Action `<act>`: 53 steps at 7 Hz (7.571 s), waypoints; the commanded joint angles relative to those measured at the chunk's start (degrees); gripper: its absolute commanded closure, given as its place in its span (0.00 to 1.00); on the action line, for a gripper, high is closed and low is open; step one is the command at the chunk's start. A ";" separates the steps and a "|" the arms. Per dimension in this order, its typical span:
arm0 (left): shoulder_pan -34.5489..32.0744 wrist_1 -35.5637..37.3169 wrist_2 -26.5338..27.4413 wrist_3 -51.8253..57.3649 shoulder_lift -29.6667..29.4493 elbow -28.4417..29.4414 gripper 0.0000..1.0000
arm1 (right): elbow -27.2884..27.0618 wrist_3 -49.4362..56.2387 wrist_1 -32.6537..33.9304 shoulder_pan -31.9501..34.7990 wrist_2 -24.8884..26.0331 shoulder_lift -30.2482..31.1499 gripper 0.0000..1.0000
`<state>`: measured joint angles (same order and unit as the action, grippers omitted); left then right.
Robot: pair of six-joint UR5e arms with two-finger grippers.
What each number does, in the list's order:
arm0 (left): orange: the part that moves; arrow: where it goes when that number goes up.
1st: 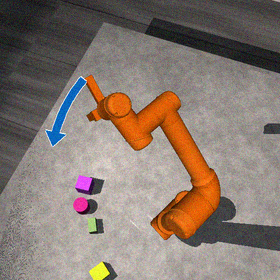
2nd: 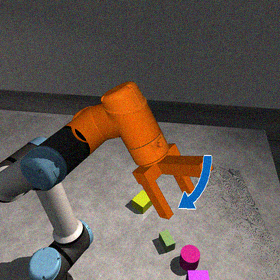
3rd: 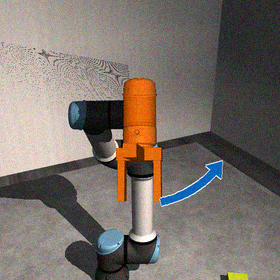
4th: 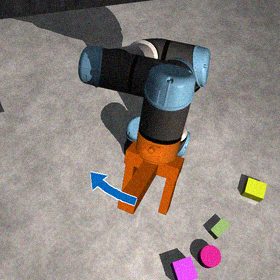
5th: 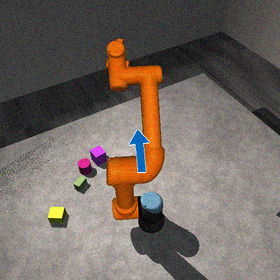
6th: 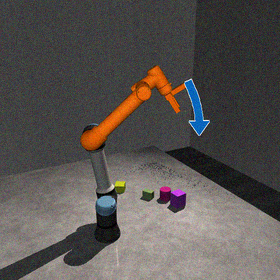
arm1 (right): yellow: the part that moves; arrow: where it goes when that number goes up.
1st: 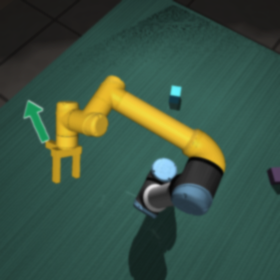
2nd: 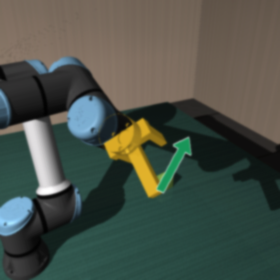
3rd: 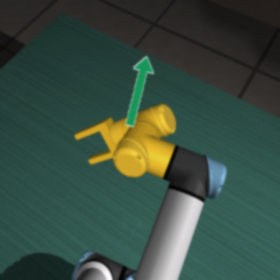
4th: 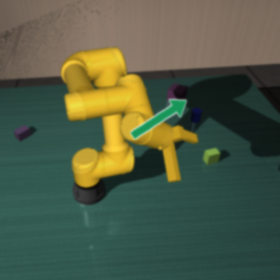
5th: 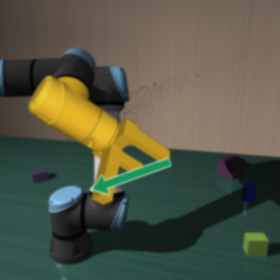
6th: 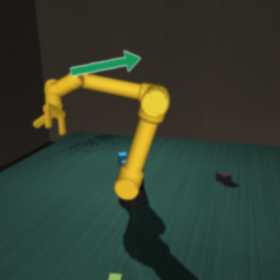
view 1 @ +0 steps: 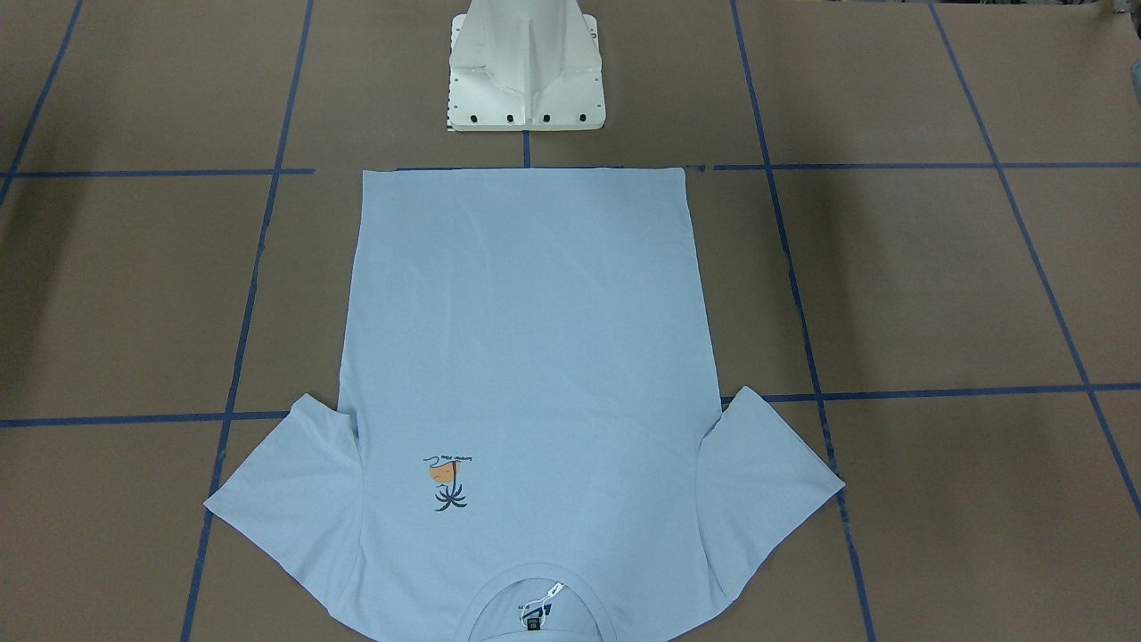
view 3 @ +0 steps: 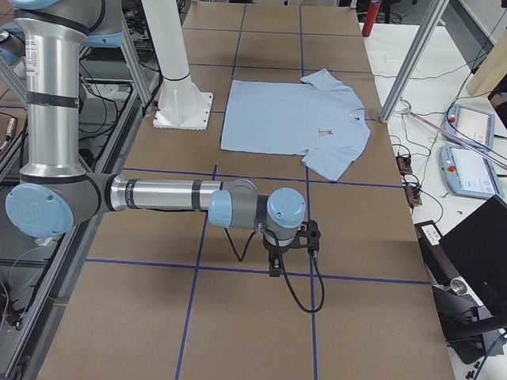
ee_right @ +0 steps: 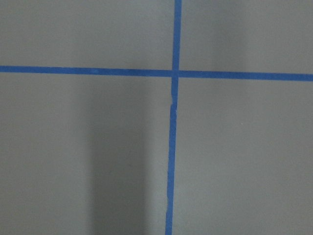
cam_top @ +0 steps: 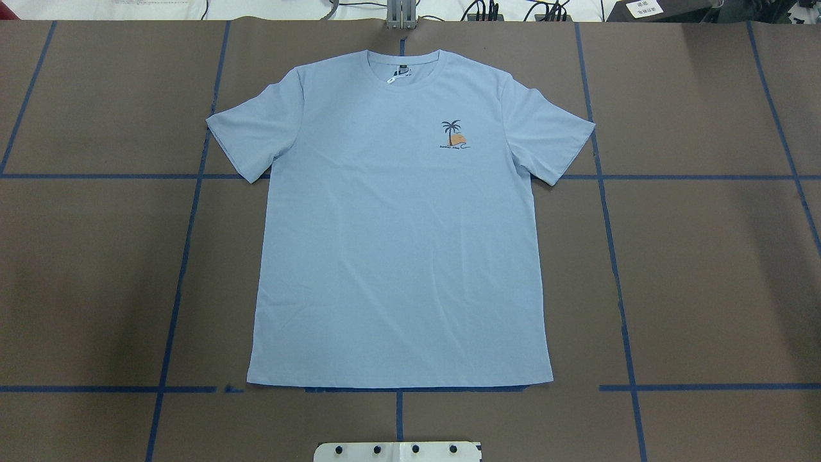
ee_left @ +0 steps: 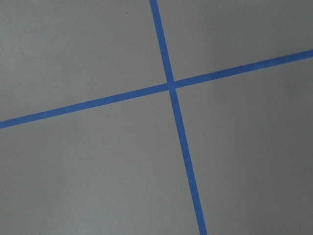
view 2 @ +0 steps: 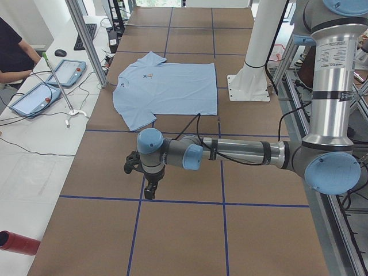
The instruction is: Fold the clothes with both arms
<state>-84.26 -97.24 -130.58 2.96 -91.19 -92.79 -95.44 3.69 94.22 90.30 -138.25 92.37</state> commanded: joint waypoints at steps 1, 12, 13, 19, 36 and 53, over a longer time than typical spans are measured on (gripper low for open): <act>0.23 -1.10 -0.63 0.03 -6.78 1.30 0.00 | 2.08 0.09 -0.18 -2.39 -0.53 -9.08 0.00; 4.81 -26.94 -1.34 -19.63 -12.08 7.27 0.00 | 34.59 -41.66 -47.71 -32.29 17.22 -35.95 0.01; 4.81 -27.30 -1.60 -20.09 -12.08 7.27 0.00 | 34.71 -41.66 -47.55 -32.29 17.31 -36.03 0.01; 4.81 -27.39 -1.70 -19.84 -11.46 7.10 0.00 | 36.11 -41.57 -44.48 -35.10 17.49 -35.94 0.31; 5.16 -27.31 -3.81 -22.11 -15.66 10.51 0.01 | 47.72 -49.36 -39.74 -43.36 30.93 -60.47 0.00; 34.86 -46.47 32.14 -62.11 -31.50 32.68 0.21 | 12.82 -51.94 -5.72 -37.39 17.40 -45.35 0.00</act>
<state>-49.89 -143.65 -98.54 -59.20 -122.64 -60.16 -82.72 -48.22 88.53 52.95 -120.86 46.81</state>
